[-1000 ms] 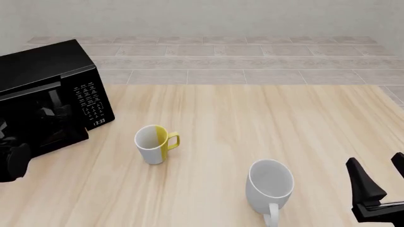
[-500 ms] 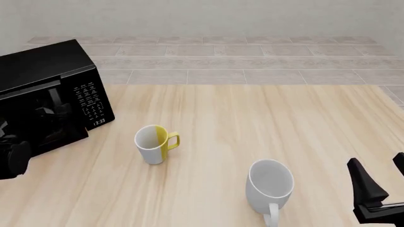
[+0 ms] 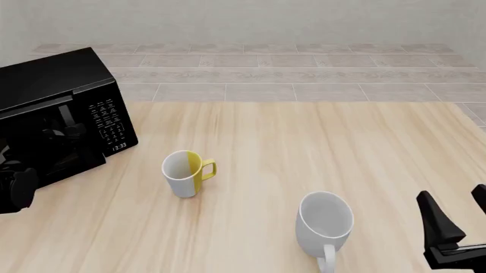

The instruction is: Close the microwave.

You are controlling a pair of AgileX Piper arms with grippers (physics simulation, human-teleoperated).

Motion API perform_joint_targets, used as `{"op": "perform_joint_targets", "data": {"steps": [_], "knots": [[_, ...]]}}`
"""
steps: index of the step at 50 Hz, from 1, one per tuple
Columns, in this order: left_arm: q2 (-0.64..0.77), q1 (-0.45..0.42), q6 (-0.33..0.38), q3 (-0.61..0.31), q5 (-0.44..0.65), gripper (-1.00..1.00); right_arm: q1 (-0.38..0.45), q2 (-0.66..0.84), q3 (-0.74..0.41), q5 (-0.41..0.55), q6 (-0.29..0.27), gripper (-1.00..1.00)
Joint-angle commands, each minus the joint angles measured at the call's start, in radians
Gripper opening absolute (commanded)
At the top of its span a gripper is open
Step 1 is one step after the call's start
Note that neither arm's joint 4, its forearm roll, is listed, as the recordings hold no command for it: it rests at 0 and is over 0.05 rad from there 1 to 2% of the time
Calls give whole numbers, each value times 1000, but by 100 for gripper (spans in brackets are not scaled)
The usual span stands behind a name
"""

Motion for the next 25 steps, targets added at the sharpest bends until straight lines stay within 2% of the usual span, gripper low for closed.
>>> {"op": "perform_joint_targets", "data": {"steps": [1,25], "knots": [[76,50,50,-18,29,100,1,-15,0,15,2,100],[98,65,47,-35,28,100,5,-40,-14,48,-3,100]]}}
